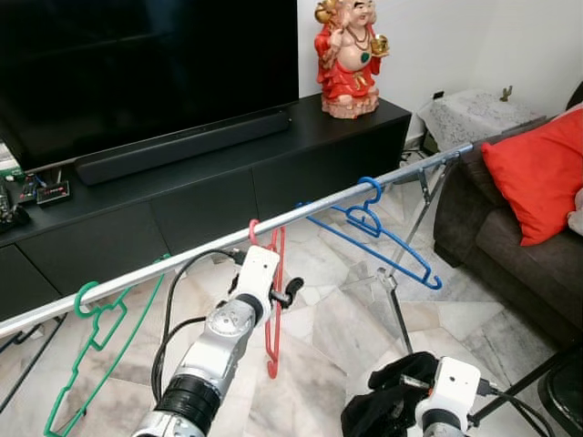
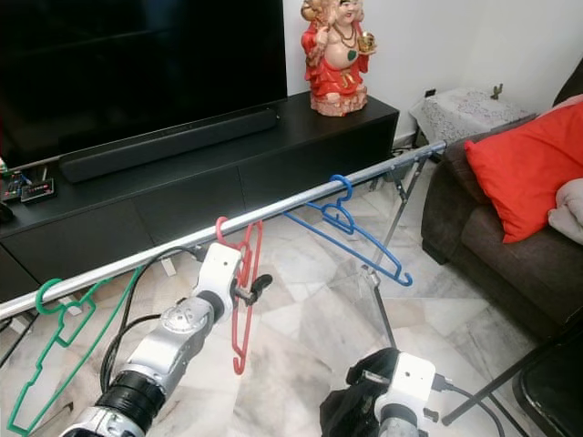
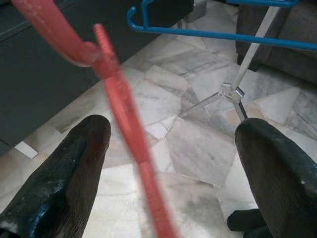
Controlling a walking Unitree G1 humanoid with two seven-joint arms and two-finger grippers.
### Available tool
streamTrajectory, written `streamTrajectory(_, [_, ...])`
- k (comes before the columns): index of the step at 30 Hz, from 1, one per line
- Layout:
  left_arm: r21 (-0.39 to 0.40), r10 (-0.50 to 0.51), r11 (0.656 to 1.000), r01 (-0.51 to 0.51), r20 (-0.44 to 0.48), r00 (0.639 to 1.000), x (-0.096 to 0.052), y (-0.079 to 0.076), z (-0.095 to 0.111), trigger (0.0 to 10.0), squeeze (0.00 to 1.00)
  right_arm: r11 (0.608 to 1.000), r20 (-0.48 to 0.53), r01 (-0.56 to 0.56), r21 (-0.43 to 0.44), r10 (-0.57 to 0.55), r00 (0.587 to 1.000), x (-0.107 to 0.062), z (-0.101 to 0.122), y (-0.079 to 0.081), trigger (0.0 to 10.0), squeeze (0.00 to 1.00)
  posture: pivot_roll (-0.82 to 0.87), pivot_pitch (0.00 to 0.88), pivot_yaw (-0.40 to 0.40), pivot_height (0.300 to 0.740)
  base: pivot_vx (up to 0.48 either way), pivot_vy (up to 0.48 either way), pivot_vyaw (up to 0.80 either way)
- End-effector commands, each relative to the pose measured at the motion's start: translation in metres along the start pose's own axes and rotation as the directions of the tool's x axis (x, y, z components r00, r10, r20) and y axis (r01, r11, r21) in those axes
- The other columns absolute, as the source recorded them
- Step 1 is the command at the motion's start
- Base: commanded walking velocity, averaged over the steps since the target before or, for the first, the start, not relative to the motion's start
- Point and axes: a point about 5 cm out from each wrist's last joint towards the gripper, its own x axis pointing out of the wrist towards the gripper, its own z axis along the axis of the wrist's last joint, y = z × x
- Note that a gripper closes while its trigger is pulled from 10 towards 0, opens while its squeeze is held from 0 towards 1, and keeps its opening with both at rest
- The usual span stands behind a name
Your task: Hang hanger
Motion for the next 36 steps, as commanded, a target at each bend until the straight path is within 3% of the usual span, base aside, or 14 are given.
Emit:
streamTrajectory(1, [0.008,0.029,1.0,-0.029,0.002,1.0,0.001,0.006,0.0,10.0,0.0,1.0,0.019,-0.003,0.004,0.003,1.0,-0.001,0.002,0.001,10.0,0.0,0.05,0.057,0.055,0.74,0.0,0.0,0.0])
streamTrajectory(3, [0.004,0.053,0.999,-0.053,0.002,0.999,0.002,0.011,0.001,9.4,0.0,1.0,0.019,-0.003,0.004,0.002,1.0,-0.001,0.002,0.001,10.0,0.0,0.05,0.059,0.055,0.74,0.0,0.0,0.0])
streamTrajectory(9, [-0.012,0.089,0.996,-0.088,0.015,0.996,0.003,0.017,0.003,10.0,0.0,1.0,0.018,-0.003,0.003,0.003,1.0,0.0,0.002,0.001,10.0,0.0,0.05,0.059,0.054,0.74,0.0,0.0,0.0])
streamTrajectory(15, [-0.075,0.208,0.975,-0.209,-0.024,0.978,0.009,0.025,0.002,10.0,0.0,1.0,0.022,-0.005,0.004,0.005,1.0,0.0,0.003,0.002,10.0,0.0,0.05,0.061,0.053,0.74,0.0,0.0,0.0])
streamTrajectory(21, [-0.057,0.227,0.971,-0.231,-0.073,0.971,0.013,0.023,-0.001,10.0,0.0,1.0,0.02,-0.003,0.001,0.003,1.0,0.0,0.003,0.001,10.0,0.0,0.04,0.061,0.053,0.74,0.0,0.0,0.0])
streamTrajectory(30, [-0.055,0.25,0.966,-0.253,-0.066,0.966,0.014,0.023,0.002,10.0,0.0,1.0,0.018,-0.003,0.002,0.003,1.0,0.0,0.003,0.001,10.0,0.0,0.05,0.062,0.053,0.74,0.0,0.0,0.0])
streamTrajectory(32, [-0.032,0.267,0.963,-0.269,-0.054,0.962,0.014,0.025,0.003,9.1,0.0,1.0,0.015,-0.005,0.001,0.005,1.0,0.0,0.002,0.002,10.0,0.0,0.05,0.061,0.054,0.74,0.0,0.0,0.0])
streamTrajectory(33, [-0.032,0.267,0.963,-0.269,-0.054,0.962,0.014,0.025,0.003,9.1,0.0,1.0,0.015,-0.005,0.001,0.005,1.0,0.0,0.002,0.002,10.0,0.0,0.05,0.061,0.054,0.74,0.0,0.0,0.0])
streamTrajectory(34, [-0.022,0.281,0.959,-0.282,-0.051,0.958,0.014,0.026,0.003,3.9,0.0,1.0,0.014,-0.005,0.002,0.005,1.0,0.0,0.002,0.002,10.0,0.0,0.05,0.06,0.054,0.74,0.0,0.0,0.0])
streamTrajectory(35, [-0.022,0.283,0.958,-0.285,-0.05,0.958,0.014,0.026,0.003,0.0,0.0,1.0,0.013,-0.005,0.002,0.005,1.0,0.0,0.002,0.002,10.0,0.0,0.05,0.06,0.054,0.74,0.0,0.0,0.0])
streamTrajectory(36, [-0.021,0.284,0.958,-0.285,-0.05,0.958,0.014,0.026,0.003,0.0,0.0,1.0,0.013,-0.005,0.002,0.005,1.0,0.0,0.002,0.002,10.0,0.0,0.05,0.06,0.054,0.74,0.0,0.0,0.0])
